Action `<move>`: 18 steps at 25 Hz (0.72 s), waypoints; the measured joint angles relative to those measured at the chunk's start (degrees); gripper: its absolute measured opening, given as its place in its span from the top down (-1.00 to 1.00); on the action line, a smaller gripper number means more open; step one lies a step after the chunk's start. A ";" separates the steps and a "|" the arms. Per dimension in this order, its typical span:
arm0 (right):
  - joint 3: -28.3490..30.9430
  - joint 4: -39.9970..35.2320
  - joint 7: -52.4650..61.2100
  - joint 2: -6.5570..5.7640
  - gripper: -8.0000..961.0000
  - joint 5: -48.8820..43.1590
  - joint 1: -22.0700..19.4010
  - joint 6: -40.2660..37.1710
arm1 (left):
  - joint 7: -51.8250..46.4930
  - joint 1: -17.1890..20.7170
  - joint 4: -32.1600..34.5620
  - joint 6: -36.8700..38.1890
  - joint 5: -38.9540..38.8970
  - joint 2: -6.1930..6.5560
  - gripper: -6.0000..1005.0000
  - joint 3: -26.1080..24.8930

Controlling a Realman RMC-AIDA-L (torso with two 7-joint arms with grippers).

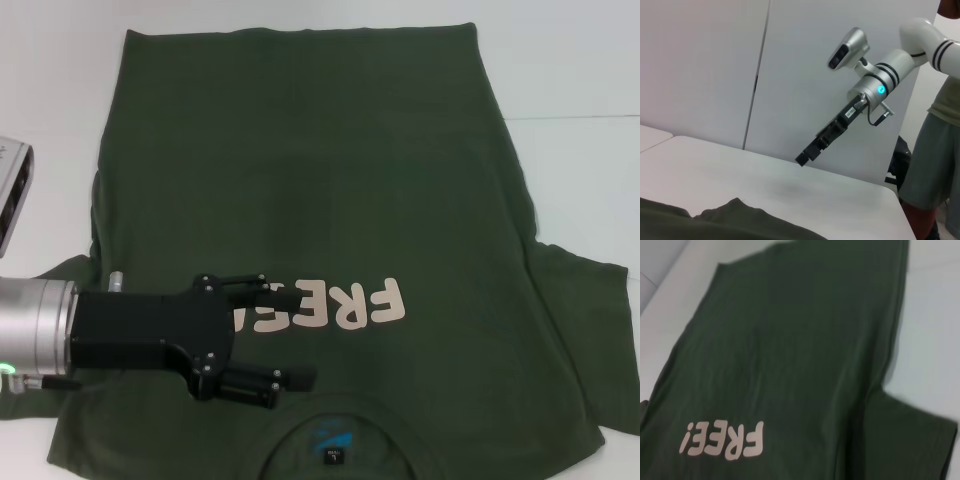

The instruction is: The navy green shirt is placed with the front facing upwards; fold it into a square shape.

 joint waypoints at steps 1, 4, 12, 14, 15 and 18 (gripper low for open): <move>-0.30 0.95 1.22 -0.48 -0.72 -0.61 0.46 0.05 | 0.00 0.07 0.00 -0.01 0.01 0.00 -0.81 0.00; -1.50 5.62 4.37 -2.44 -0.72 -1.22 1.32 0.29 | 0.00 0.34 0.01 0.03 0.11 0.00 -0.81 0.00; -6.92 13.32 8.38 -6.88 -0.72 -5.20 3.25 1.98 | -0.60 0.58 0.11 0.53 0.66 0.06 -0.81 0.08; -7.66 13.33 8.80 -7.03 -0.72 -8.04 4.42 1.30 | -0.74 0.54 0.14 0.71 0.69 0.11 -0.81 0.09; -8.00 13.38 8.94 -7.06 -0.72 -9.96 5.20 0.96 | -0.76 0.54 0.14 0.79 0.71 0.11 -0.81 0.10; -9.05 13.57 9.30 -6.72 -0.72 -14.50 7.35 -0.12 | -0.86 0.58 0.09 0.87 0.79 0.08 -0.81 0.25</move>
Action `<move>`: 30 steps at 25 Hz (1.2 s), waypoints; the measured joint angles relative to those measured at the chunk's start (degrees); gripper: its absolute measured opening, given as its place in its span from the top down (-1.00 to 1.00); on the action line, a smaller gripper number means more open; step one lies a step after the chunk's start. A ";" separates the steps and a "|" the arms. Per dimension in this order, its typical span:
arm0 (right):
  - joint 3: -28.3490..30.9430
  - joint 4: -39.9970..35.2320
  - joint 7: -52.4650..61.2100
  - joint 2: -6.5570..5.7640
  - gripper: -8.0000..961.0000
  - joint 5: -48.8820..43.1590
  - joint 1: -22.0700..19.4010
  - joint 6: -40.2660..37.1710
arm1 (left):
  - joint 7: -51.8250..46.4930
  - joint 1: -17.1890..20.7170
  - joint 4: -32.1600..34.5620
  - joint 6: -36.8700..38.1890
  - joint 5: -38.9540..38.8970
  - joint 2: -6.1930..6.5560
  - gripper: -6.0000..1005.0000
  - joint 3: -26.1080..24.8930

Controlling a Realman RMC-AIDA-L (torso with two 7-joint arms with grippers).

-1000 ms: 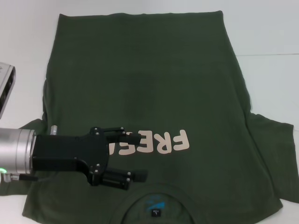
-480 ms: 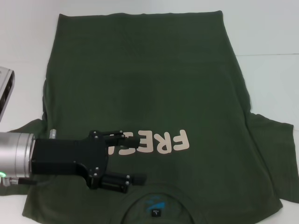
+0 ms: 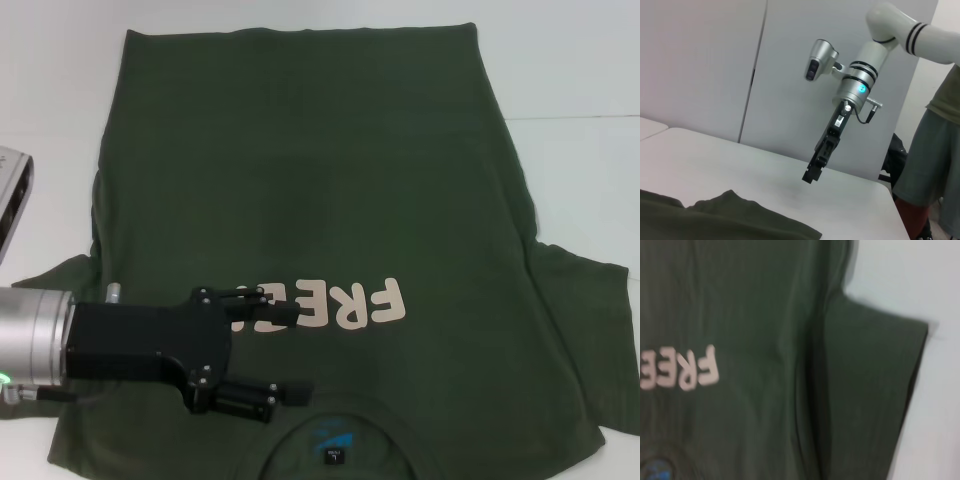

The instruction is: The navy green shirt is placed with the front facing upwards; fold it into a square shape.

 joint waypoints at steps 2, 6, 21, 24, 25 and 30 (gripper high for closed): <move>-1.40 0.23 0.56 0.33 -0.72 -1.27 0.87 -0.50 | -0.23 0.00 -0.03 0.01 0.04 -0.01 -0.81 0.24; -4.39 0.92 1.95 0.75 -0.72 -1.57 1.37 -0.44 | -0.45 0.00 -0.04 -0.07 0.08 -0.04 -0.81 0.37; -6.78 12.09 1.96 -0.47 -0.72 -1.75 2.49 5.23 | -0.45 0.09 -0.18 -0.41 -0.10 -0.15 -0.81 0.45; -6.83 12.67 2.30 -0.59 -0.72 -1.77 2.92 5.32 | -0.39 0.12 -0.21 -0.43 -0.03 -0.15 -0.81 0.45; -6.83 12.72 2.42 -0.61 -0.72 -1.78 3.04 5.35 | -0.34 0.14 -0.21 -0.43 -0.03 -0.15 -0.81 0.45; -6.83 13.29 2.72 -0.42 -0.72 -2.19 3.32 5.70 | -0.20 0.19 -0.21 -0.43 0.00 -0.22 -0.81 0.45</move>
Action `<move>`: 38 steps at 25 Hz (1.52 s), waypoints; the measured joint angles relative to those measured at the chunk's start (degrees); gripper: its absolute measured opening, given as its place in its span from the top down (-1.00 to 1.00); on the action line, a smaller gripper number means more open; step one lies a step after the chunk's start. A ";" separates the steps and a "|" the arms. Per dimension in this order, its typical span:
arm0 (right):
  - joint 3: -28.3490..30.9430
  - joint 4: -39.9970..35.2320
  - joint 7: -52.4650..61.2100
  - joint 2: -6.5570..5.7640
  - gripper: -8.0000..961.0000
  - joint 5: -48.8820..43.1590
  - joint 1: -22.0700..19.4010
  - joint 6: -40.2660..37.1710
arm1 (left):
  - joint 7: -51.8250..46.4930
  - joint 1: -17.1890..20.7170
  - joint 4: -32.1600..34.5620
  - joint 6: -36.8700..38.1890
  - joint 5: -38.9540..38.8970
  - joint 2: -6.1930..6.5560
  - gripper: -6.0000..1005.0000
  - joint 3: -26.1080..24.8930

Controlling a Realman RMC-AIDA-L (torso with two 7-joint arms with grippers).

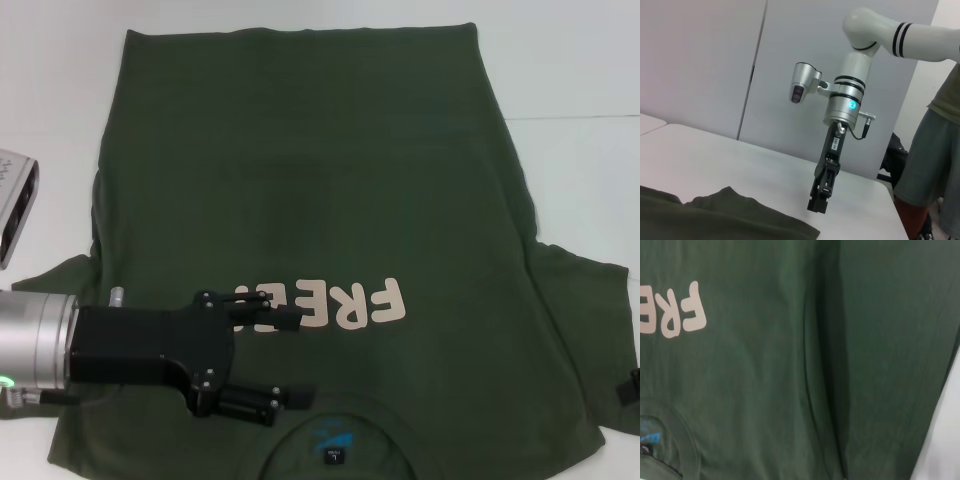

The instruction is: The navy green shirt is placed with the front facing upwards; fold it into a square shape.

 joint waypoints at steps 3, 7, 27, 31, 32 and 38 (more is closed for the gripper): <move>-0.01 0.66 0.09 0.00 -0.72 -0.11 0.04 0.31 | 0.12 0.06 0.00 0.01 0.00 -0.02 -0.81 0.00; -0.84 1.01 0.52 -0.08 -0.72 -0.90 0.12 1.35 | 0.22 0.07 0.00 0.22 0.00 -0.02 -0.81 0.00; -2.46 4.04 0.60 0.40 -0.72 -1.53 1.48 3.66 | 0.45 0.33 0.01 0.40 -0.09 -0.19 -0.80 0.00; -2.46 4.10 0.67 0.40 -0.72 -1.53 1.71 3.71 | 0.46 0.34 0.01 0.43 -0.18 -0.20 -0.80 0.00; -2.46 4.11 0.68 0.40 -0.72 -1.53 1.73 3.71 | 0.45 0.36 0.01 0.43 -0.18 -0.20 -0.80 0.00; -2.46 4.30 0.77 0.40 -0.72 -1.53 1.73 3.71 | 0.46 0.43 0.01 0.39 -0.10 -0.20 -0.80 0.00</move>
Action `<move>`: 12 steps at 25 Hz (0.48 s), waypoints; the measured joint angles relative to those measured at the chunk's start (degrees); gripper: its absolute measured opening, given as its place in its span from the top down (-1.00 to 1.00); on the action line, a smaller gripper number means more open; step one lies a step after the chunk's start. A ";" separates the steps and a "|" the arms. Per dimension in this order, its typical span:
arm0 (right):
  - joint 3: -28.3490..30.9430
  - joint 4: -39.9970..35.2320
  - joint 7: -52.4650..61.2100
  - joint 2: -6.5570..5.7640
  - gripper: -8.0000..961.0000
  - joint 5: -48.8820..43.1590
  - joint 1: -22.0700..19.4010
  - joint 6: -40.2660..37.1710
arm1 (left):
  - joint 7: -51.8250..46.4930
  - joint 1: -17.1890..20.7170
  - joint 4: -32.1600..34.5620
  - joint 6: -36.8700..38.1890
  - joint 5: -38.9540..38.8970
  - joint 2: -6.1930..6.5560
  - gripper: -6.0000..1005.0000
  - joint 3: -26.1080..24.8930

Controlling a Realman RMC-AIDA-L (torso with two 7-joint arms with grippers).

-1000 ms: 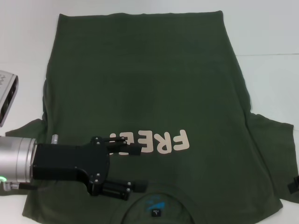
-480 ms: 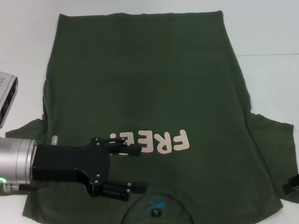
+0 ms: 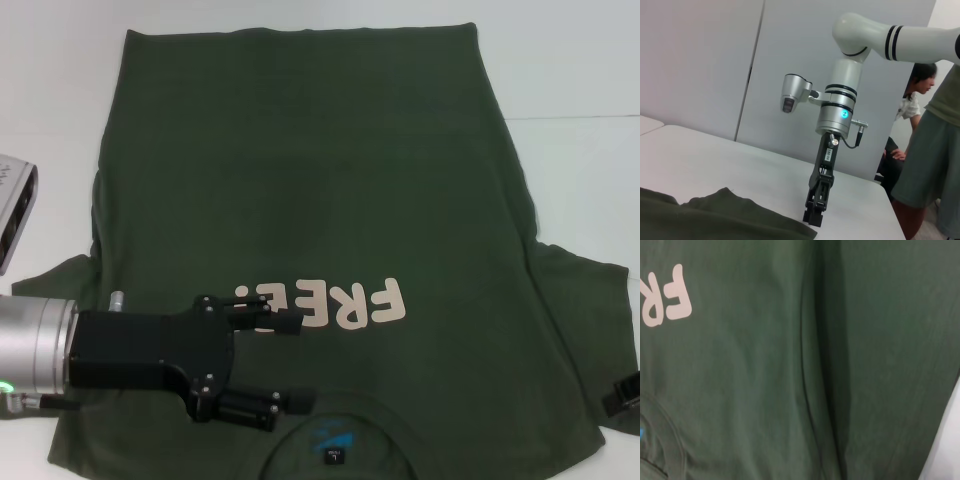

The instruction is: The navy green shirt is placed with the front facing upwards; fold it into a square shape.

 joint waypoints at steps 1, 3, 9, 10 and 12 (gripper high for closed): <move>0.00 0.15 0.00 -0.01 -0.72 0.00 0.00 -0.01 | 0.00 0.00 0.01 -0.04 0.01 0.00 -0.80 0.00; 0.00 0.35 0.00 -0.09 -0.72 0.00 -0.01 -0.01 | 0.00 0.00 0.00 -0.07 0.03 0.00 -0.80 0.00; 0.00 0.35 0.00 -0.15 -0.72 0.00 -0.01 -0.05 | 0.00 0.00 0.00 -0.12 0.08 0.00 -0.80 0.00; 0.00 0.35 0.00 -0.16 -0.72 0.00 -0.01 -0.04 | 0.00 0.00 0.01 -0.12 0.09 0.00 -0.80 0.00; 0.00 0.35 0.00 -0.17 -0.72 -0.01 -0.01 0.01 | 0.00 0.00 0.00 -0.13 0.10 0.00 -0.80 0.00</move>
